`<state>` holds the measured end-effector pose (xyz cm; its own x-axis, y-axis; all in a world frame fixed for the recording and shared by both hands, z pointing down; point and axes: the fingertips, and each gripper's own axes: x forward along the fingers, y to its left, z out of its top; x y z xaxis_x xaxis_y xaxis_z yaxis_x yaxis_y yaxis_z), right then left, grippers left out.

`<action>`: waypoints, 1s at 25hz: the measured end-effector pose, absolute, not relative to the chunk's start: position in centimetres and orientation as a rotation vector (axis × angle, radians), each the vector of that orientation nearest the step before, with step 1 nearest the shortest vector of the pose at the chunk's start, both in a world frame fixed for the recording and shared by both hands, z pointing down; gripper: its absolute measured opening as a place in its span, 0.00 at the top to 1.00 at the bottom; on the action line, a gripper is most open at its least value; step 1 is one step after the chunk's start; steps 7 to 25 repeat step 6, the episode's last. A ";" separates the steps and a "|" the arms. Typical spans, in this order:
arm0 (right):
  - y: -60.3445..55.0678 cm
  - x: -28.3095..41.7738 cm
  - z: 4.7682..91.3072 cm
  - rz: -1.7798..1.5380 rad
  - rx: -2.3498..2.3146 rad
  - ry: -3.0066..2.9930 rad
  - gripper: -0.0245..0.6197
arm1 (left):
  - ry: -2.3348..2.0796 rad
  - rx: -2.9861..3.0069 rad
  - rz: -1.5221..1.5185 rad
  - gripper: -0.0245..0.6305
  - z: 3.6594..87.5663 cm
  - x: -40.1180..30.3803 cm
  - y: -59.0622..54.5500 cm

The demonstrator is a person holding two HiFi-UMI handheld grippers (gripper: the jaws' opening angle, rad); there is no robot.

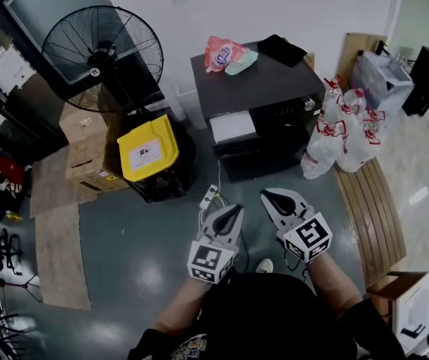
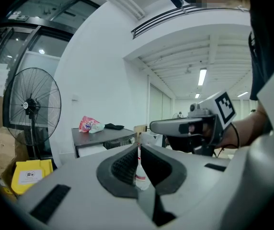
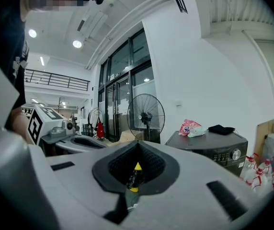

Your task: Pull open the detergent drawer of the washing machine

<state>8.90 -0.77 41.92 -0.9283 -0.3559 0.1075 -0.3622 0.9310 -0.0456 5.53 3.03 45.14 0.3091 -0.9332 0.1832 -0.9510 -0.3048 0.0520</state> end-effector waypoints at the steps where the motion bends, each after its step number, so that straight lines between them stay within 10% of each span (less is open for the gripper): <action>1: -0.8 8.9 42.0 0.101 0.556 -2.989 0.96 | -1.751 2.415 0.178 0.93 45.2 5.5 3.0; 25: -1.5 8.4 42.0 0.108 0.557 -2.995 0.96 | -1.750 2.407 0.177 0.93 45.3 5.2 2.2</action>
